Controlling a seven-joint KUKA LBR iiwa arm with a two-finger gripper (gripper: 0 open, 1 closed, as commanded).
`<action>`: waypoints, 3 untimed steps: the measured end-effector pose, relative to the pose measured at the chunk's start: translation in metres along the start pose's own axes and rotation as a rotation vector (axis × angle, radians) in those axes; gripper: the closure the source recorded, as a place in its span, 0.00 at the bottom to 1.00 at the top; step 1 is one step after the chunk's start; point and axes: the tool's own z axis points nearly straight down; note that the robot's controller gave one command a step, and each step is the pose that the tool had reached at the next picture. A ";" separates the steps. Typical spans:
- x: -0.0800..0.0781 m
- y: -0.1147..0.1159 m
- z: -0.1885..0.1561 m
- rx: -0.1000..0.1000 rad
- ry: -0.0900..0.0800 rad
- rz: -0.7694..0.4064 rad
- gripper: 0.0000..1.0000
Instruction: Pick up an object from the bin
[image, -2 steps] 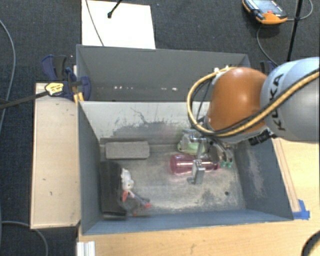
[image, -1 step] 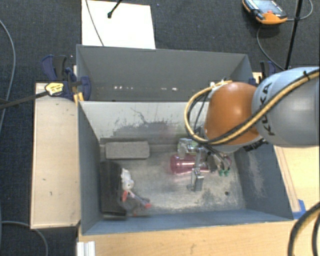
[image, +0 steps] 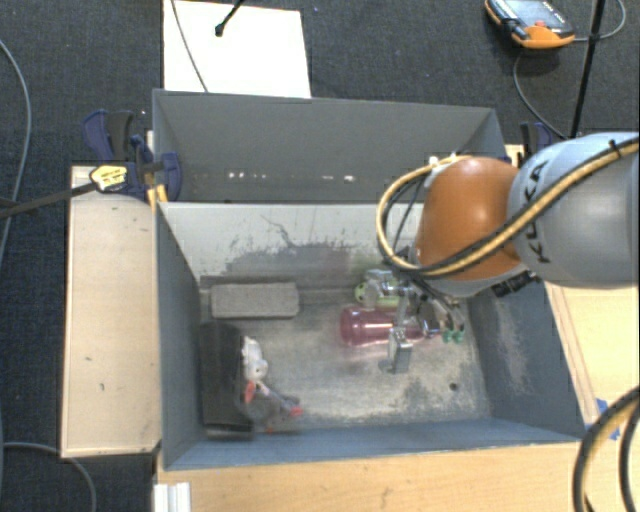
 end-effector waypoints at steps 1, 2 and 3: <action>-0.016 -0.001 0.020 0.003 -0.011 -0.022 0.00; -0.006 -0.014 0.046 -0.001 -0.002 0.045 1.00; -0.006 -0.014 0.046 -0.001 -0.002 0.046 1.00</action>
Offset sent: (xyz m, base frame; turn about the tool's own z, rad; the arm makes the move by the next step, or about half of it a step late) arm 0.0068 -0.0138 -0.0464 0.0422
